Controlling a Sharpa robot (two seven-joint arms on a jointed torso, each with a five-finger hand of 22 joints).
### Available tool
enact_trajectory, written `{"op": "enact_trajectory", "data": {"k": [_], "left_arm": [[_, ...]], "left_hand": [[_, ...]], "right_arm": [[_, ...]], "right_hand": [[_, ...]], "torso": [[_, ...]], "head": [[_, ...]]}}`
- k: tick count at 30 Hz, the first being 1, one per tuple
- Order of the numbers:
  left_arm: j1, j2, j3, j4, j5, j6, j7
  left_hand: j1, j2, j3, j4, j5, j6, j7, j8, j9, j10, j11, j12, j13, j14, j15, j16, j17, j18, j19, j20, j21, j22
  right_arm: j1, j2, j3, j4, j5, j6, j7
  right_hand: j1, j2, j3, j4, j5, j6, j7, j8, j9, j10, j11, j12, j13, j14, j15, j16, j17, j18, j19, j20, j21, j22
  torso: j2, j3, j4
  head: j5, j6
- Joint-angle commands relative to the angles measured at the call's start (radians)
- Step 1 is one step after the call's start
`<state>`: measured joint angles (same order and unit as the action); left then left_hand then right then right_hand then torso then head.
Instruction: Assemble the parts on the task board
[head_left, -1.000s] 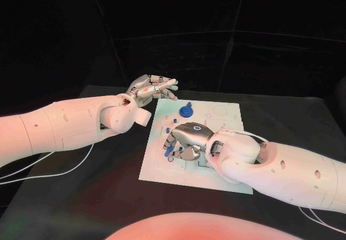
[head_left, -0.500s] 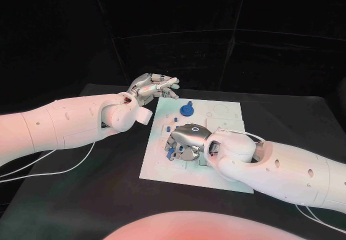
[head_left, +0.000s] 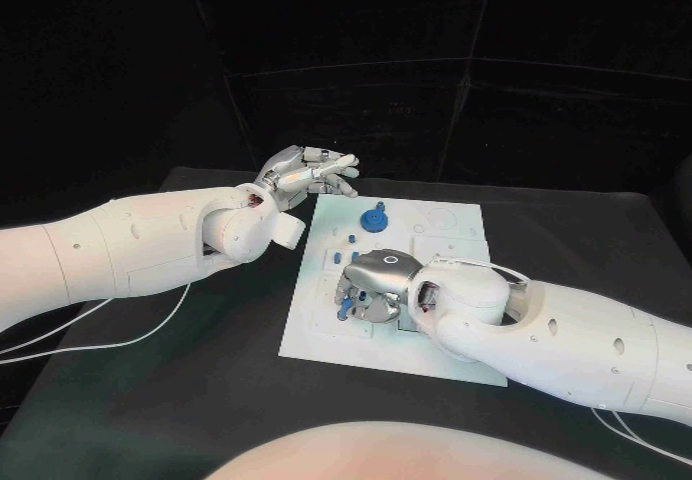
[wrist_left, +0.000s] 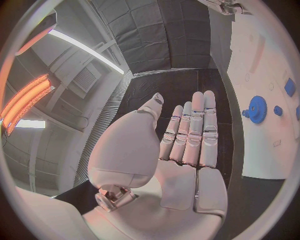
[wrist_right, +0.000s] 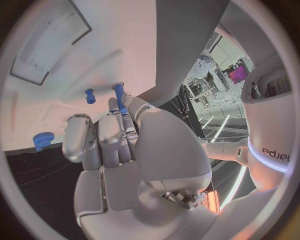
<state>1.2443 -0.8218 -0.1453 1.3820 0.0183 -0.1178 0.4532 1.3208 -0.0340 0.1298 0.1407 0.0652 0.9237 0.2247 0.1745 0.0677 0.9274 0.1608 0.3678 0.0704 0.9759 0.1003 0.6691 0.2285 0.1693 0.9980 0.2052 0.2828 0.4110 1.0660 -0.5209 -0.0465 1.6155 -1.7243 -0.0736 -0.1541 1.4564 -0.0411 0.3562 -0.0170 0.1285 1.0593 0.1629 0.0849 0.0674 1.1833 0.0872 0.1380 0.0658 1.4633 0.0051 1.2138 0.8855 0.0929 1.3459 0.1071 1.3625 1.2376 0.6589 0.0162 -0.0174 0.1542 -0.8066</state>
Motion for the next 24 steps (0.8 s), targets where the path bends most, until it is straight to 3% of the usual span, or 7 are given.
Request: {"op": "enact_trajectory", "data": {"k": [1,15,24], "left_arm": [[0.002,0.0,0.001,0.001,0.002,0.012,0.005],[0.002,-0.001,0.001,0.003,0.002,0.012,0.005],[0.002,-0.002,0.001,0.004,0.002,0.012,0.005]], "left_hand": [[0.01,-0.003,-0.006,-0.001,0.001,-0.007,0.0,0.006,0.0,-0.006,0.001,0.005,-0.001,0.006,0.0,-0.005,-0.001,0.013,0.01,0.0,-0.004,-0.001],[0.01,-0.003,-0.006,-0.001,0.001,-0.007,0.0,0.006,0.0,-0.006,0.001,0.005,-0.001,0.006,0.0,-0.005,-0.001,0.013,0.01,0.0,-0.004,-0.001],[0.01,-0.003,-0.006,-0.001,0.001,-0.007,0.0,0.006,0.0,-0.006,0.001,0.005,-0.001,0.006,0.0,-0.005,-0.001,0.013,0.01,0.0,-0.004,-0.001]], "right_arm": [[0.001,0.001,0.0,0.0,-0.019,0.025,-0.018],[-0.002,0.023,-0.002,-0.016,-0.041,0.023,-0.021],[-0.004,0.029,-0.014,-0.018,-0.05,0.027,-0.019]], "right_hand": [[-0.006,-0.003,0.006,0.002,0.003,0.006,0.001,-0.004,0.001,0.01,0.0,-0.005,0.0,0.002,-0.003,0.0,-0.001,-0.013,-0.005,0.004,-0.001,-0.001],[-0.007,-0.003,0.007,0.002,0.003,0.006,0.001,-0.004,0.001,0.011,0.0,-0.005,0.0,0.001,-0.003,-0.002,-0.004,-0.013,-0.006,0.004,-0.002,-0.003],[-0.022,-0.019,0.008,0.002,0.005,-0.007,0.005,-0.014,-0.001,0.003,0.003,-0.017,-0.001,0.0,0.0,-0.002,-0.006,-0.012,-0.011,0.005,-0.004,-0.006]], "torso": [[0.0,-0.0001,-0.0002],[0.0,-0.0002,0.0001],[0.0,-0.0001,0.0001]], "head": [[0.0,0.0],[-0.002,0.004],[0.0,0.003]]}}
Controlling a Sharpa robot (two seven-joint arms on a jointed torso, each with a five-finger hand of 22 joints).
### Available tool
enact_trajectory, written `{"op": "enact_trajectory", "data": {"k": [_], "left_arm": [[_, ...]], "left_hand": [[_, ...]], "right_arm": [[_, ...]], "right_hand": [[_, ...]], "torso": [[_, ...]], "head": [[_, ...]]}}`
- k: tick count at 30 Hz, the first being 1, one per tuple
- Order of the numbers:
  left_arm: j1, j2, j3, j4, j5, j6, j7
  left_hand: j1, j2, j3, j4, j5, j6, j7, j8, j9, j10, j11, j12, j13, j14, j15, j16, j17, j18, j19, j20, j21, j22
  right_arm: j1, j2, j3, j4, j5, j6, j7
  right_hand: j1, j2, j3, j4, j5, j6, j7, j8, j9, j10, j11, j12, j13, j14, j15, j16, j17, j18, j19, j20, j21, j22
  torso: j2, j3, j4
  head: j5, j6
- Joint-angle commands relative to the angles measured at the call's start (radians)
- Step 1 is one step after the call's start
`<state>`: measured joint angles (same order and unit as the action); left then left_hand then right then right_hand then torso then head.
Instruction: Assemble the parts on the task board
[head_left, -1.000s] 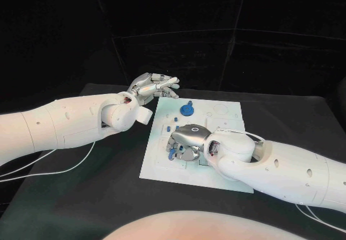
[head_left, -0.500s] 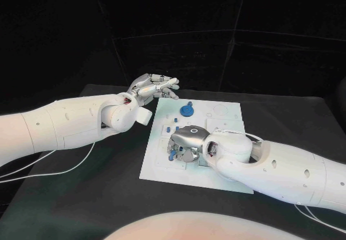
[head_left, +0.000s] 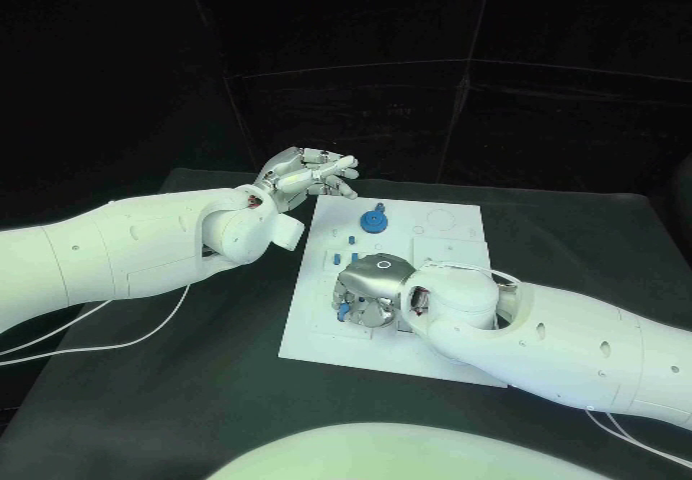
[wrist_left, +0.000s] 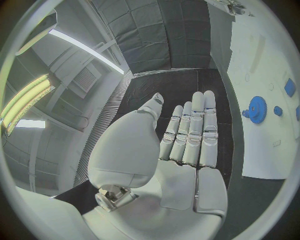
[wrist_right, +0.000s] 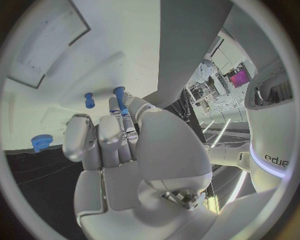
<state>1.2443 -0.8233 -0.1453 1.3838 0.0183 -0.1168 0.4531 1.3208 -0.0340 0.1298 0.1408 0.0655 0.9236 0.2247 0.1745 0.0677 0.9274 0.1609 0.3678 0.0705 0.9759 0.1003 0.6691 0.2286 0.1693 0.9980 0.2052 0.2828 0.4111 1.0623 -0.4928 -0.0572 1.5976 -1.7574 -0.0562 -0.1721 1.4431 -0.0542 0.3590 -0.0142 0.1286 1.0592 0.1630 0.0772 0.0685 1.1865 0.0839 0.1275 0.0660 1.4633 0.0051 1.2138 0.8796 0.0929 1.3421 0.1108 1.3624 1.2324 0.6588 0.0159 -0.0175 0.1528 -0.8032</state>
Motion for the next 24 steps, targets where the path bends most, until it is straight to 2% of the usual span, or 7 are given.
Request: {"op": "enact_trajectory", "data": {"k": [1,5,11,24], "left_arm": [[0.002,0.0,0.001,0.002,0.002,0.011,0.005],[0.002,0.0,0.001,0.002,0.002,0.011,0.005],[0.002,-0.001,0.001,0.002,0.002,0.011,0.004],[0.002,0.002,0.001,-0.001,0.002,0.014,0.001]], "left_hand": [[0.01,-0.003,-0.006,-0.001,0.0,-0.007,0.0,0.006,0.0,-0.006,0.001,0.005,-0.001,0.006,0.0,-0.005,-0.001,0.013,0.01,0.0,-0.004,-0.002],[0.01,-0.003,-0.006,-0.001,0.0,-0.007,0.0,0.006,0.0,-0.006,0.001,0.005,-0.001,0.006,0.0,-0.005,-0.001,0.013,0.01,0.0,-0.004,-0.002],[0.01,-0.003,-0.006,-0.001,0.0,-0.007,0.0,0.006,0.0,-0.006,0.001,0.005,-0.001,0.006,0.0,-0.005,-0.001,0.013,0.01,0.0,-0.004,-0.002],[0.01,-0.003,-0.006,-0.001,0.0,-0.007,0.0,0.006,0.0,-0.006,0.001,0.005,-0.001,0.006,0.0,-0.005,-0.001,0.013,0.01,0.0,-0.004,-0.002]], "right_arm": [[0.0,0.002,-0.004,0.0,-0.017,0.01,0.0],[-0.001,0.004,-0.006,-0.001,-0.017,0.008,0.002],[-0.001,0.005,-0.007,-0.001,-0.018,-0.01,0.005],[-0.001,0.006,-0.008,0.0,-0.015,-0.054,0.014]], "right_hand": [[-0.02,-0.014,0.003,0.003,0.014,-0.014,0.009,-0.01,-0.003,-0.01,0.011,-0.015,-0.002,-0.001,0.003,-0.002,-0.001,-0.012,-0.009,0.003,-0.006,-0.004],[-0.04,-0.033,-0.001,0.008,0.034,-0.042,0.017,-0.017,-0.005,-0.028,0.019,-0.03,-0.002,-0.002,0.01,-0.001,-0.003,-0.01,-0.016,0.009,-0.011,-0.01],[-0.057,-0.052,-0.008,0.012,0.036,-0.091,0.02,-0.017,-0.006,-0.052,0.026,-0.043,-0.002,-0.004,0.016,-0.002,-0.007,-0.007,-0.024,0.015,-0.018,-0.02],[-0.059,-0.053,-0.011,0.013,0.041,-0.116,0.021,-0.014,-0.004,-0.054,0.027,-0.039,0.001,-0.009,0.018,-0.006,-0.018,-0.003,-0.038,0.018,-0.03,-0.037]], "torso": [[0.0,0.0003,-0.0001],[0.0,0.0004,0.0],[0.0,0.0003,0.0002],[0.0,0.0005,0.0]], "head": [[0.002,-0.002],[0.002,-0.003],[0.003,-0.003],[0.003,-0.003]]}}
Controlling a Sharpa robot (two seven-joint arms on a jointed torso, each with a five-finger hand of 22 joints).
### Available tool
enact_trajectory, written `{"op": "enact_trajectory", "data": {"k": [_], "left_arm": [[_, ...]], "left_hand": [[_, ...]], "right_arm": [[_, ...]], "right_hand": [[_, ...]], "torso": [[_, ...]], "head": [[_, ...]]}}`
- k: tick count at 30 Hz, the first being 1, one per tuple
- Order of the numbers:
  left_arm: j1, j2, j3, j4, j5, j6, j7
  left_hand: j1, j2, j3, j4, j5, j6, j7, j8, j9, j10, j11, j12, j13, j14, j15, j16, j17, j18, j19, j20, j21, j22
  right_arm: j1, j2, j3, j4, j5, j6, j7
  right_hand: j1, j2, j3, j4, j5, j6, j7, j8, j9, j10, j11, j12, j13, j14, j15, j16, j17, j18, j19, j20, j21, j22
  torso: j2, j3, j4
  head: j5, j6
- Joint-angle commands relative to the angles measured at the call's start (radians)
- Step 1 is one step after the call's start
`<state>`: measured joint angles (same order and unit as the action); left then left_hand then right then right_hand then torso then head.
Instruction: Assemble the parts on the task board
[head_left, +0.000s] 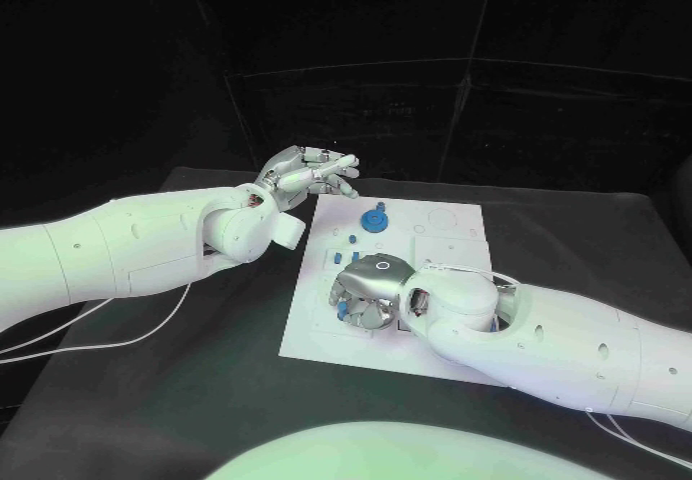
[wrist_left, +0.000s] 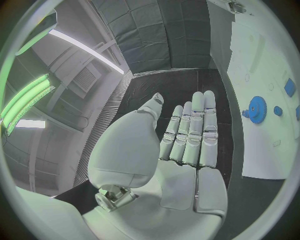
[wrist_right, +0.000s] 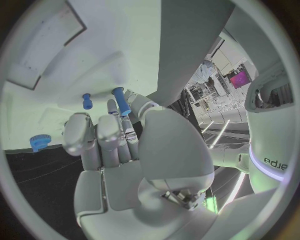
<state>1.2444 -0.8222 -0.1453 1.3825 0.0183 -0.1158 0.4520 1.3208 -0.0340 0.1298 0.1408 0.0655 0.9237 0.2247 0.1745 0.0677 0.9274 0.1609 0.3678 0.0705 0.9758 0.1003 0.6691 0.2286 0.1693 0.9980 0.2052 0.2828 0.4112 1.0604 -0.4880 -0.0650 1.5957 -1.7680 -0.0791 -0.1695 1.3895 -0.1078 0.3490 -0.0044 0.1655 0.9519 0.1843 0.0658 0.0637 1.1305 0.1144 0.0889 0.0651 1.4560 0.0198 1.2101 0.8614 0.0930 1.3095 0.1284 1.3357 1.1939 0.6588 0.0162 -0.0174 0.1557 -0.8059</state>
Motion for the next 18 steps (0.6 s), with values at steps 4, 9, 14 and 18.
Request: {"op": "enact_trajectory", "data": {"k": [4,9,14,18], "left_arm": [[0.002,0.001,0.001,0.0,0.002,0.014,0.001],[0.002,0.001,0.001,0.0,0.002,0.014,0.001],[0.002,0.0,0.001,-0.001,0.002,0.014,0.001],[0.002,0.0,0.001,-0.001,0.002,0.014,0.0]], "left_hand": [[0.01,-0.003,-0.006,-0.001,0.0,-0.007,0.0,0.006,0.0,-0.006,0.001,0.005,-0.001,0.006,0.0,-0.005,-0.001,0.013,0.01,0.0,-0.004,-0.002],[0.01,-0.003,-0.006,-0.001,0.0,-0.007,0.0,0.006,0.0,-0.006,0.001,0.005,-0.001,0.006,0.0,-0.005,-0.001,0.013,0.01,0.0,-0.004,-0.002],[0.01,-0.003,-0.006,-0.001,0.0,-0.007,0.0,0.006,0.0,-0.006,0.001,0.005,-0.001,0.006,0.0,-0.005,-0.001,0.013,0.01,0.0,-0.004,-0.002],[0.01,-0.003,-0.006,-0.001,0.0,-0.007,0.0,0.006,0.0,-0.006,0.001,0.005,-0.001,0.006,0.0,-0.005,-0.001,0.013,0.01,0.0,-0.004,-0.002]], "right_arm": [[0.001,0.0,0.0,0.005,-0.002,-0.033,0.013],[0.0,-0.005,0.0,0.012,-0.001,-0.035,0.012],[-0.002,-0.009,0.0,0.02,0.0,-0.031,0.009],[-0.002,-0.015,0.0,0.024,-0.001,-0.036,0.001]], "right_hand": [[-0.005,0.002,0.0,0.002,0.005,-0.008,-0.002,-0.001,0.002,0.012,-0.006,0.007,0.004,-0.001,0.001,0.0,0.004,-0.004,-0.003,0.0,-0.002,0.005],[-0.004,0.002,0.0,0.002,0.005,-0.008,-0.003,0.0,0.003,0.015,-0.007,0.009,0.005,0.0,0.001,0.001,0.005,-0.004,-0.003,0.0,-0.001,0.005],[-0.004,0.001,0.0,0.001,0.005,-0.007,-0.003,0.001,0.003,0.018,-0.008,0.011,0.005,0.0,0.0,0.002,0.007,-0.004,-0.002,0.0,0.0,0.007],[-0.009,-0.01,-0.007,0.001,0.005,-0.013,0.0,-0.001,0.003,-0.002,-0.003,0.003,0.001,-0.004,0.003,-0.007,-0.01,0.0,-0.016,0.0,-0.014,-0.013]], "torso": [[0.0,0.0002,-0.0002],[0.0,0.0003,0.0005],[0.0,0.0003,-0.0001],[0.0,0.0001,-0.0002]], "head": [[0.0,-0.001],[0.001,-0.001],[0.001,-0.001],[0.001,-0.001]]}}
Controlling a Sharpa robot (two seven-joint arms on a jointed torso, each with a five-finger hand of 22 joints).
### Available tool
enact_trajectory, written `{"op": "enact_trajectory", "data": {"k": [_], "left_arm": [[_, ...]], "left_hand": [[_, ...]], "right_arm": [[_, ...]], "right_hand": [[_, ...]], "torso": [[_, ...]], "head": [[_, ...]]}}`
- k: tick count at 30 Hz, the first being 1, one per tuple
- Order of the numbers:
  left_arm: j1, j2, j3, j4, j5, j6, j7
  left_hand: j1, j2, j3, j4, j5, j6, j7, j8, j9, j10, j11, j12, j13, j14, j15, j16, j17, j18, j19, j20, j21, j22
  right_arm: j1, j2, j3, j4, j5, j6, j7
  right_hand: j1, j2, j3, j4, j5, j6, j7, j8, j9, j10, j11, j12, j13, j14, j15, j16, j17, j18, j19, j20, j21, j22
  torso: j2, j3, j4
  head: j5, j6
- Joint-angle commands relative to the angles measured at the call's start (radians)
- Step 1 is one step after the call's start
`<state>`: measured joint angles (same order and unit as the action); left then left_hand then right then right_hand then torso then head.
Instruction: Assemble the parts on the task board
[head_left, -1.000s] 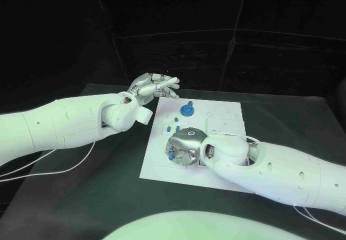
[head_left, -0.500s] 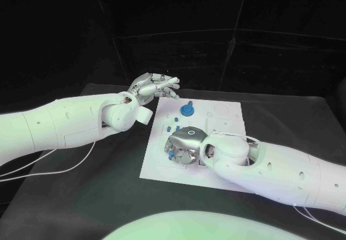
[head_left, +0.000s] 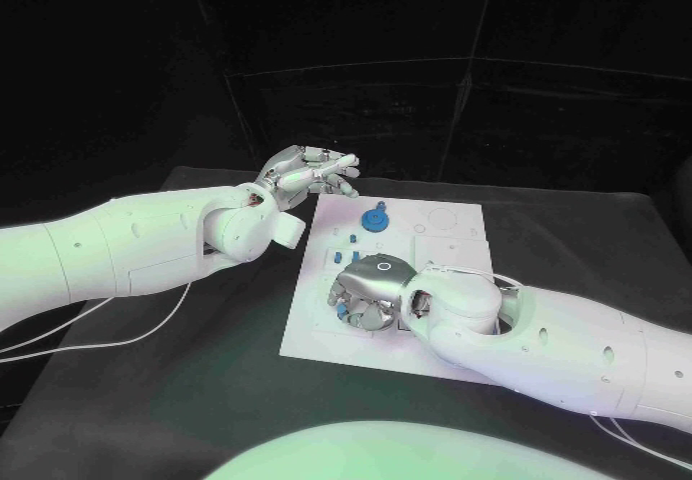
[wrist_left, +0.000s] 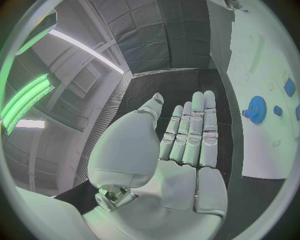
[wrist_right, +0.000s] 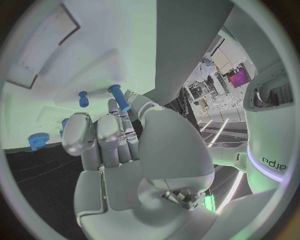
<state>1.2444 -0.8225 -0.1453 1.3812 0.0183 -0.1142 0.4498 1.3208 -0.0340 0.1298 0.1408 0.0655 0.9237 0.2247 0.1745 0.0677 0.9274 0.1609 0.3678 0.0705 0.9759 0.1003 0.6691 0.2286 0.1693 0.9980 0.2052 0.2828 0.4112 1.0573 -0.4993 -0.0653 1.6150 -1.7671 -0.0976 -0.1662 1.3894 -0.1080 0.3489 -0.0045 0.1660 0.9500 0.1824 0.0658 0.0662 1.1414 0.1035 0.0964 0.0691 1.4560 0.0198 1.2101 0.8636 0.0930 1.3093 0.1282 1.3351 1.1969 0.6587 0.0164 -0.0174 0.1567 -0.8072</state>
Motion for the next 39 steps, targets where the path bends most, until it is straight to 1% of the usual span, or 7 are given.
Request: {"op": "enact_trajectory", "data": {"k": [1,9,18,22,26,31,39], "left_arm": [[0.002,0.0,0.001,0.0,0.002,0.012,0.002],[0.002,-0.001,0.001,-0.001,0.002,0.013,0.001],[0.001,-0.004,0.0,-0.002,0.002,0.014,0.0],[0.001,-0.005,0.0,-0.003,0.002,0.014,0.0],[0.001,-0.007,0.0,-0.002,0.002,0.013,-0.001],[0.001,-0.009,-0.001,-0.001,0.002,0.011,0.001],[0.001,-0.013,-0.001,0.015,0.002,0.008,0.004]], "left_hand": [[0.01,-0.003,-0.006,-0.001,0.0,-0.007,0.0,0.006,0.0,-0.006,0.001,0.005,-0.001,0.006,0.0,-0.005,-0.001,0.013,0.01,0.0,-0.004,-0.002],[0.011,-0.002,-0.007,-0.001,0.0,-0.008,0.0,0.007,0.0,-0.006,0.001,0.006,-0.001,0.006,0.0,-0.005,-0.002,0.013,0.01,0.0,-0.005,-0.003],[0.013,-0.001,-0.01,-0.001,0.0,-0.009,0.0,0.008,0.0,-0.008,0.002,0.009,-0.001,0.006,0.0,-0.007,-0.003,0.013,0.011,0.0,-0.008,-0.007],[0.013,-0.001,-0.01,-0.001,0.0,-0.009,0.0,0.008,0.0,-0.008,0.002,0.009,-0.001,0.006,0.0,-0.007,-0.003,0.013,0.011,0.0,-0.008,-0.007],[0.013,-0.001,-0.011,-0.001,0.0,-0.009,0.0,0.009,0.0,-0.009,0.002,0.009,-0.001,0.006,0.0,-0.007,-0.003,0.013,0.011,0.0,-0.008,-0.008],[0.013,-0.001,-0.011,-0.001,0.0,-0.009,0.0,0.009,0.0,-0.009,0.002,0.009,-0.001,0.006,0.0,-0.007,-0.003,0.013,0.012,0.0,-0.008,-0.008],[0.013,-0.001,-0.012,-0.001,0.0,-0.009,0.0,0.009,0.0,-0.009,0.002,0.009,-0.001,0.006,0.0,-0.007,-0.003,0.013,0.012,0.0,-0.008,-0.009]], "right_arm": [[0.001,-0.006,0.0,0.006,-0.003,-0.025,-0.004],[-0.001,-0.035,0.0,0.023,-0.004,-0.131,-0.008],[0.002,-0.117,0.004,0.09,0.035,-0.198,0.013],[0.023,-0.21,0.023,0.167,0.143,-0.223,0.014],[0.053,-0.303,0.032,0.228,0.294,-0.246,-0.023],[0.079,-0.423,0.036,0.278,0.476,-0.279,-0.102],[0.088,-0.549,0.034,0.301,0.533,-0.269,-0.251]], "right_hand": [[-0.012,-0.015,-0.012,0.001,0.005,-0.021,0.007,-0.004,-0.001,-0.034,0.014,-0.013,-0.005,-0.01,0.006,-0.019,-0.033,0.005,-0.034,0.002,-0.029,-0.039],[-0.019,-0.022,-0.117,0.002,0.014,-0.109,0.03,-0.001,0.001,-0.244,0.047,-0.007,-0.001,-0.133,0.035,-0.222,-0.344,0.06,-0.234,0.03,-0.237,-0.302],[-0.009,-0.005,-0.217,0.02,0.034,-0.132,0.033,0.004,0.003,-0.276,0.047,0.066,0.005,-0.139,0.035,-0.259,-0.404,0.066,-0.238,0.032,-0.281,-0.346],[-0.005,0.007,-0.255,0.033,0.055,-0.107,0.033,0.015,0.007,-0.243,0.042,0.117,0.01,-0.125,0.031,-0.252,-0.398,0.063,-0.22,0.029,-0.276,-0.338],[-0.016,0.027,-0.277,0.055,0.062,-0.063,0.025,0.036,0.013,-0.141,0.026,0.19,0.025,-0.077,0.02,-0.186,-0.304,0.046,-0.15,0.02,-0.211,-0.255],[-0.04,0.054,-0.29,0.097,0.106,0.006,-0.02,0.074,0.023,0.032,-0.026,0.293,0.065,0.004,-0.02,-0.037,-0.069,0.007,-0.012,-0.011,-0.065,-0.064],[-0.081,0.041,-0.362,0.183,0.21,0.047,-0.064,0.128,0.029,0.114,-0.072,0.555,0.283,0.046,-0.06,0.125,0.185,-0.037,0.111,-0.057,0.085,0.138]], "torso": [[0.0,-0.0001,-0.0003],[0.0,0.0006,-0.0008],[-0.003,0.0004,-0.0001],[-0.002,0.0002,-0.0012],[-0.002,-0.0004,-0.0022],[-0.003,-0.0017,-0.0032],[-0.001,-0.0011,-0.0061]], "head": [[0.0,0.0],[-0.002,0.005],[-0.011,0.014],[-0.018,0.022],[-0.034,0.032],[-0.058,0.04],[-0.12,0.049]]}}
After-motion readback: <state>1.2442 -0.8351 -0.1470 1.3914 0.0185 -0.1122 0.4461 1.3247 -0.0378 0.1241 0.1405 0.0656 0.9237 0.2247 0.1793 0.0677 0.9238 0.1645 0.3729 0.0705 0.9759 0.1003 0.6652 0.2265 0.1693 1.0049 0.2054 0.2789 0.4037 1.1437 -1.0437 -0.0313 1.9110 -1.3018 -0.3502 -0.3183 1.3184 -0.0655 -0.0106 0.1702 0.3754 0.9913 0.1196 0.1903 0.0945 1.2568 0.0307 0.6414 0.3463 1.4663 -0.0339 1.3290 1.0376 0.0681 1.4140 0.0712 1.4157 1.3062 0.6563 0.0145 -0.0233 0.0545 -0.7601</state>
